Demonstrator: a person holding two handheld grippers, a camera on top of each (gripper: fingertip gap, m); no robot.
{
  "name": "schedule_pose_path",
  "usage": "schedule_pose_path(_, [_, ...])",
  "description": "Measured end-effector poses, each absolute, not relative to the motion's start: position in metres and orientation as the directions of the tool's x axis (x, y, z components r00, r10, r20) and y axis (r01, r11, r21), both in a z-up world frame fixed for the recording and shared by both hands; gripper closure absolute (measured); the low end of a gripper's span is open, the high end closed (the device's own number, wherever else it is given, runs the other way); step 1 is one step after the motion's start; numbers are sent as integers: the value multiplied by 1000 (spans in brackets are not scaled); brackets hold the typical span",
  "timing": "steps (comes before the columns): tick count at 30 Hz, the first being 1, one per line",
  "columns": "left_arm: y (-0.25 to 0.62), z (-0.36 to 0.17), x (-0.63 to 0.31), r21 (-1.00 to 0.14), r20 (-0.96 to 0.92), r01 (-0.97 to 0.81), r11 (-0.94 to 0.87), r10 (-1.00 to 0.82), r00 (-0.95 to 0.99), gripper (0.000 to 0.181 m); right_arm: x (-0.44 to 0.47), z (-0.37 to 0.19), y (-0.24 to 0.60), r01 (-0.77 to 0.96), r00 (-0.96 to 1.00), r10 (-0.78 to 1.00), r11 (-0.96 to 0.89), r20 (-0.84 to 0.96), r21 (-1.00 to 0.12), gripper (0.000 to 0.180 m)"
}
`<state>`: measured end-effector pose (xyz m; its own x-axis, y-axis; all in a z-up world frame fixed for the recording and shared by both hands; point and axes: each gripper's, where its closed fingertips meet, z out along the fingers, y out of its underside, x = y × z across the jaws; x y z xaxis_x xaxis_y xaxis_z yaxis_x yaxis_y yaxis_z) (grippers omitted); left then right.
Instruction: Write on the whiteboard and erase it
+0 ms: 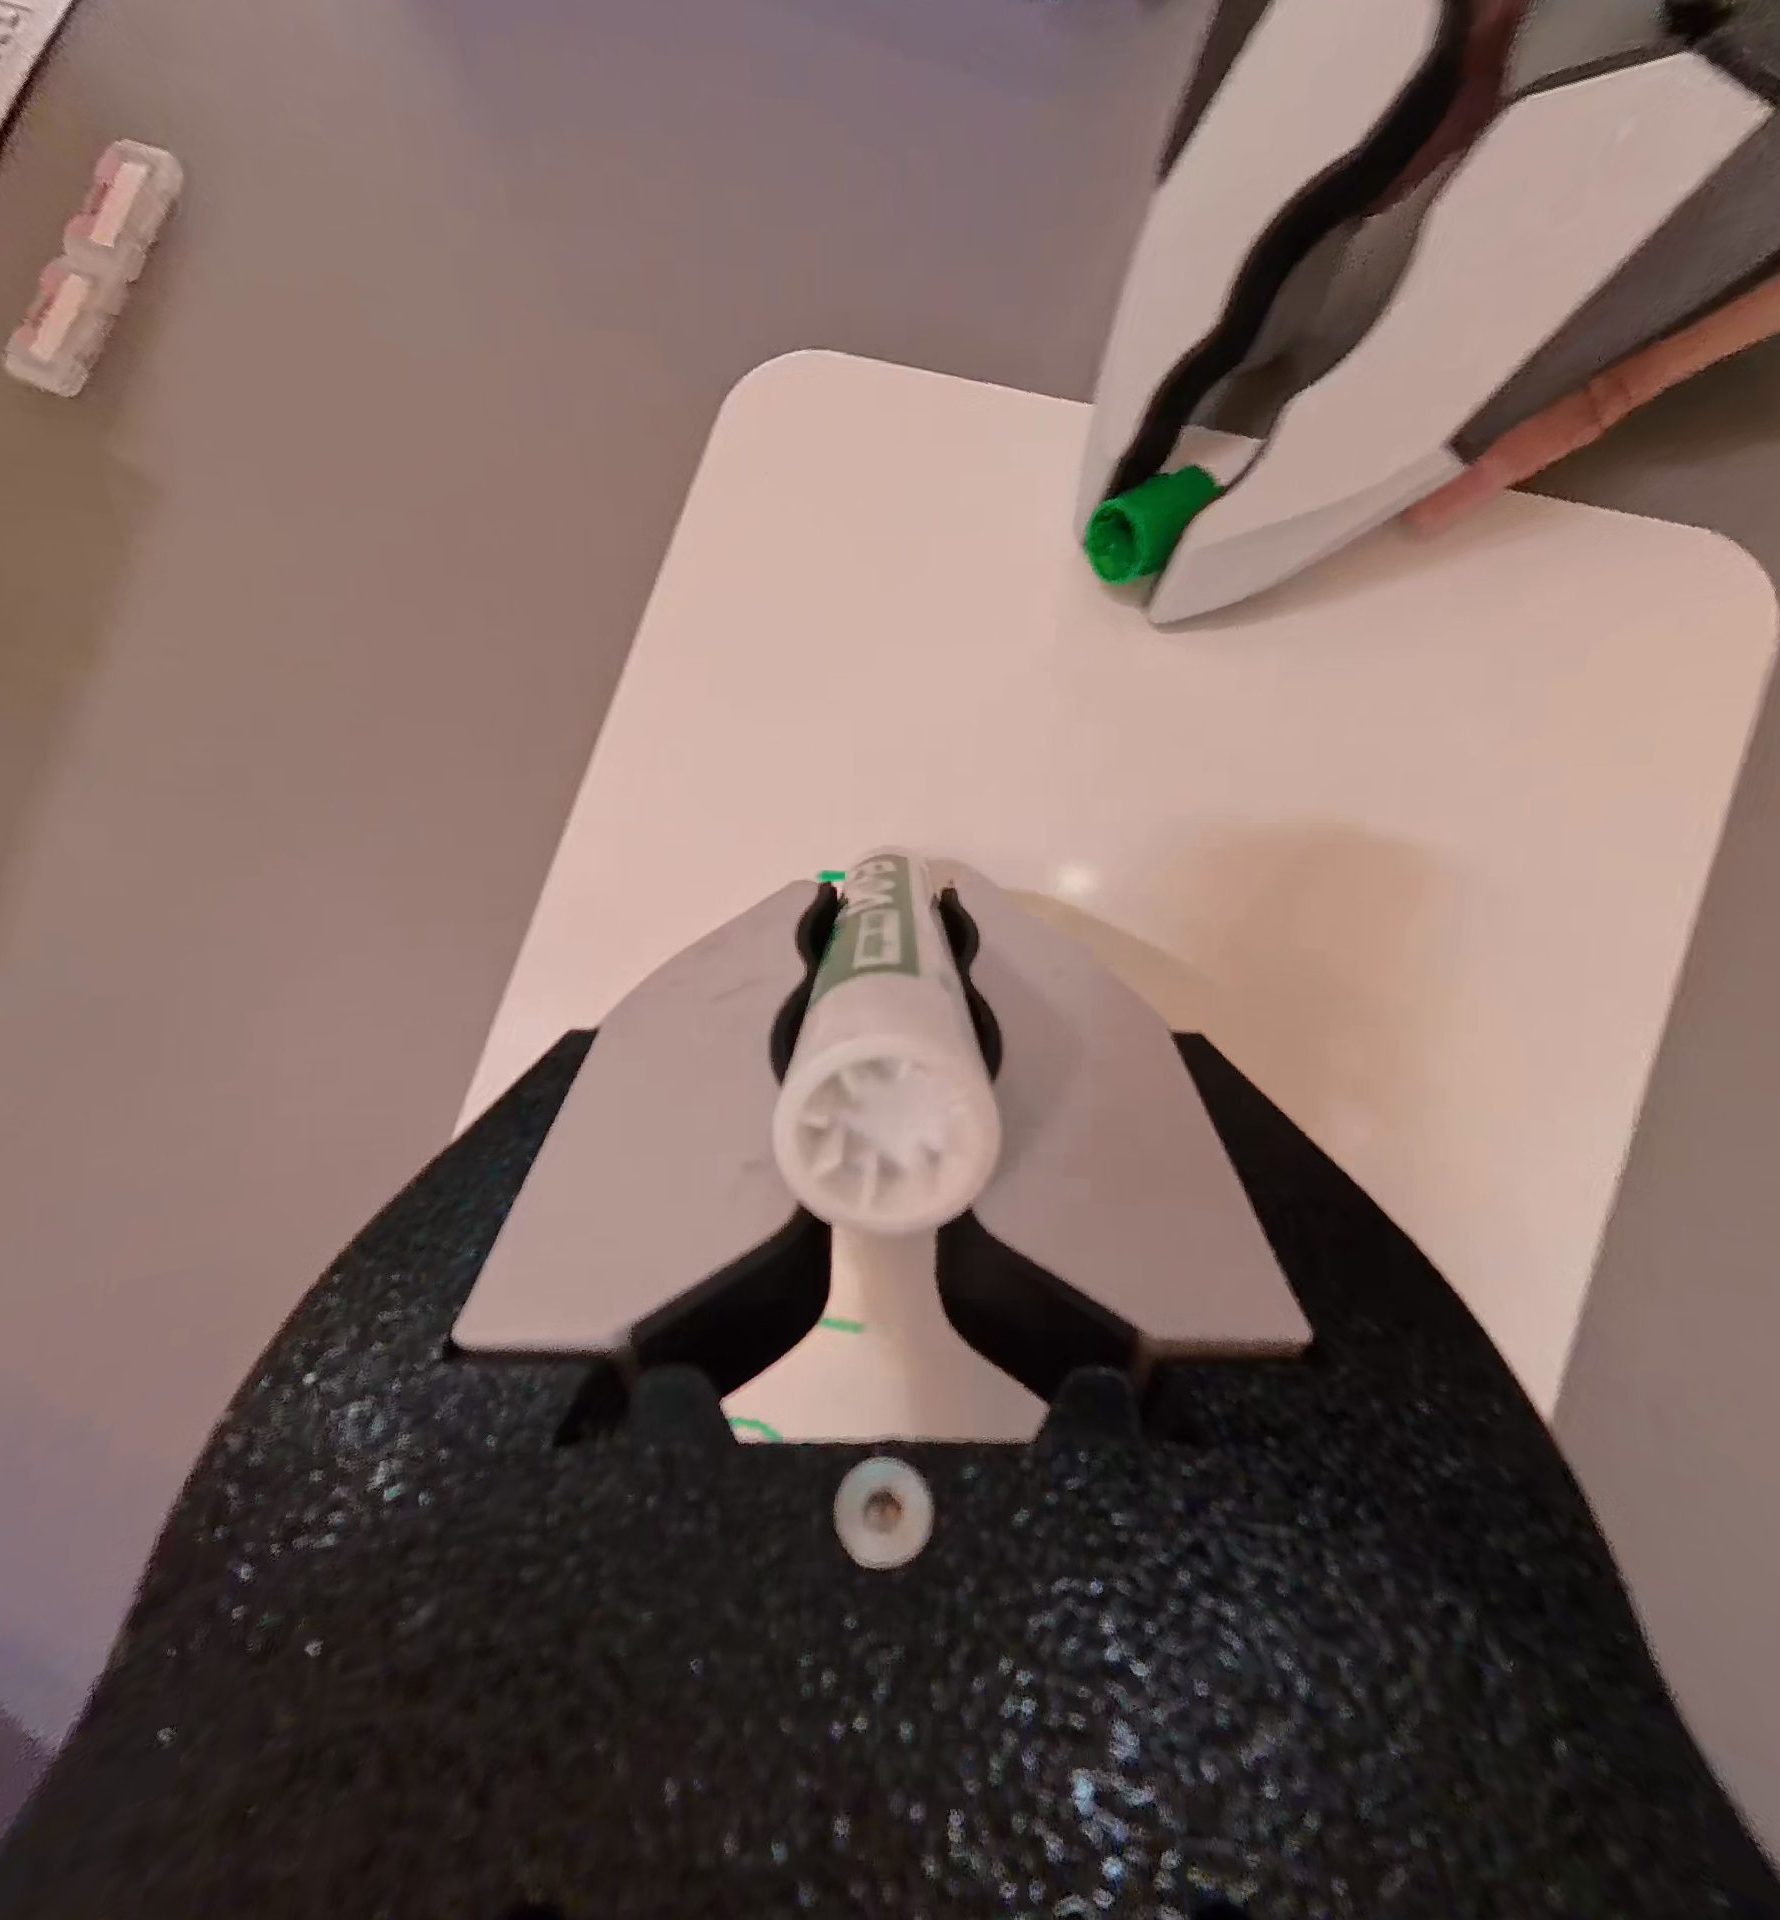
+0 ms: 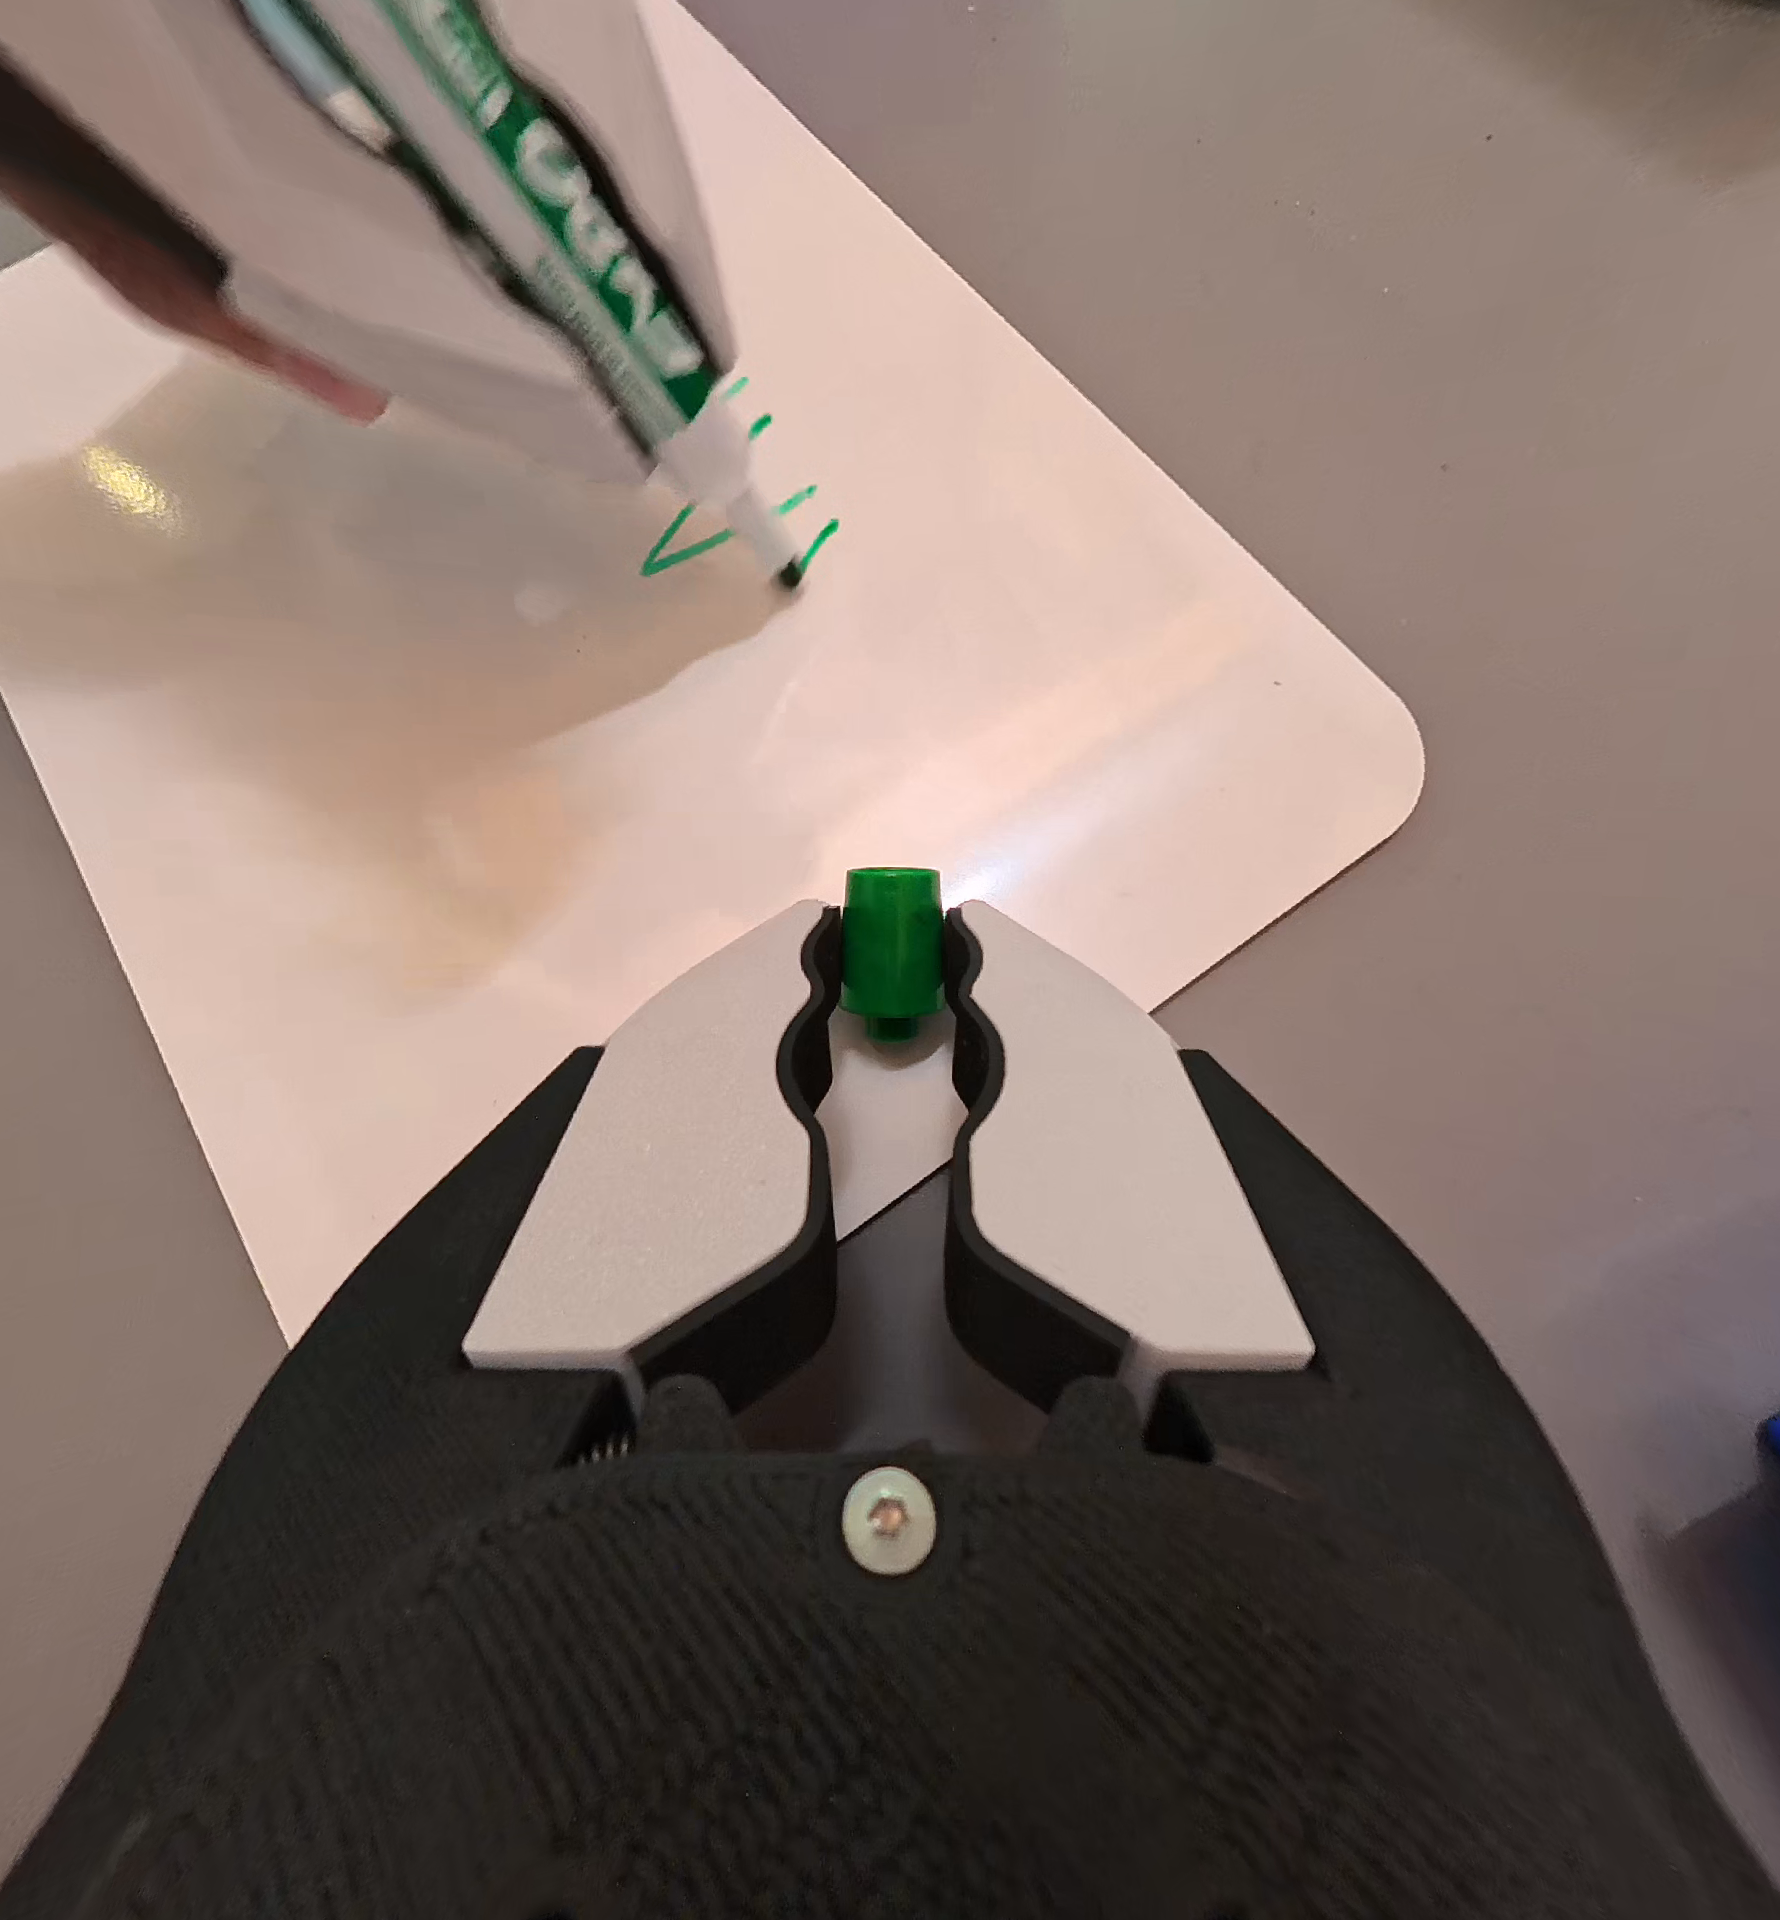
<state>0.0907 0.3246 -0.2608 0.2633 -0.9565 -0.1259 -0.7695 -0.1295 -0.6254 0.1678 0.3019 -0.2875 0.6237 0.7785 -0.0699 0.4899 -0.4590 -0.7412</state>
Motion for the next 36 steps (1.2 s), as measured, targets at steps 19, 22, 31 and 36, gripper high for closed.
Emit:
schedule_pose_path(19, [306, -261, 115, -639, -74, -763, -98, -979, 188, 162, 168, -288, 302, 491, 622, 780, -458, -69, -741, 161])
schedule_pose_path(22, [301, -261, 121, -637, -72, -766, -82, -984, 165, 162, 169, -288, 301, 493, 618, 783, -456, -70, -741, 161])
schedule_pose_path(31, [338, -261, 120, -648, -97, -753, -117, -967, 234, 162, 173, -288, 296, 506, 598, 798, -442, -67, -741, 161])
schedule_pose_path(36, [328, -245, 128, -729, -38, -669, -145, -967, 252, 162, 175, -287, 295, 508, 586, 807, -438, -75, -742, 161])
